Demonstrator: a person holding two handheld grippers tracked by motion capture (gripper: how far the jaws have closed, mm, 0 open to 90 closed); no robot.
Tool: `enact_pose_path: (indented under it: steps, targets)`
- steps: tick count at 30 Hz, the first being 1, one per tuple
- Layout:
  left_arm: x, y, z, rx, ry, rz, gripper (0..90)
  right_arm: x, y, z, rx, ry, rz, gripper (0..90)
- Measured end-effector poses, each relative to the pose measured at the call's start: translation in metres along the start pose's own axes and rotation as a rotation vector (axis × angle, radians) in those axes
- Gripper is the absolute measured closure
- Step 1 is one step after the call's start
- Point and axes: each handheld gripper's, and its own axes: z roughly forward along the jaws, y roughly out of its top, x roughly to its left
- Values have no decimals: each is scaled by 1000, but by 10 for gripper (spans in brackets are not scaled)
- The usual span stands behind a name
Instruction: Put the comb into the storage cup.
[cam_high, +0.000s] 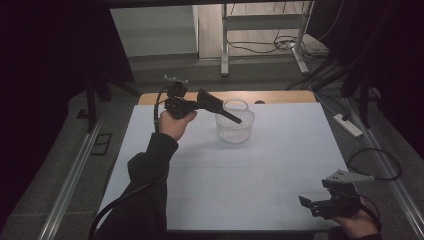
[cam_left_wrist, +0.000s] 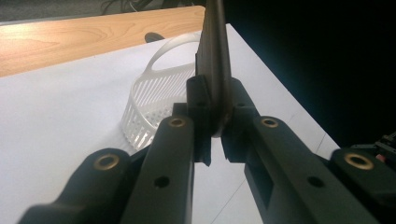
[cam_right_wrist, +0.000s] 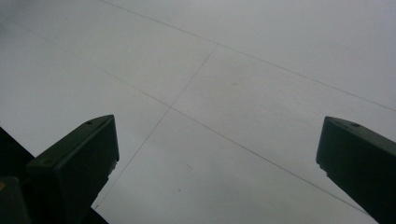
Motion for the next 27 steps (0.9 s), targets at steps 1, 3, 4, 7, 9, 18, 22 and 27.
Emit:
enact_pose_path:
  steps: [1, 3, 4, 7, 9, 18, 22, 27]
  targets:
    - [0, 0, 1, -1, 2, 0, 829, 0, 0, 0, 0, 0, 1, 0]
    - [0, 1, 2, 2, 3, 3, 829, 0, 0, 0, 0, 0, 0, 0]
    - [0, 1, 3, 5, 5, 3, 829, 0, 0, 0, 1, 0, -2, 0]
    - [0, 1, 6, 2, 5, 0, 829, 1, 0, 0, 6, 0, -4, 0]
    - [0, 1, 8, 5, 6, 1, 829, 1, 0, 0, 6, 0, -4, 0]
    - [1, 0, 18, 12, 12, -5, 829, 1, 0, 1, 10, 3, -10, 0]
    - [1, -1, 22, 17, 13, -7, 829, 1, 0, 1, 12, 2, -11, 0]
    - [3, -1, 28, 25, 19, -9, 829, 1, 0, 1, 13, 1, -10, 0]
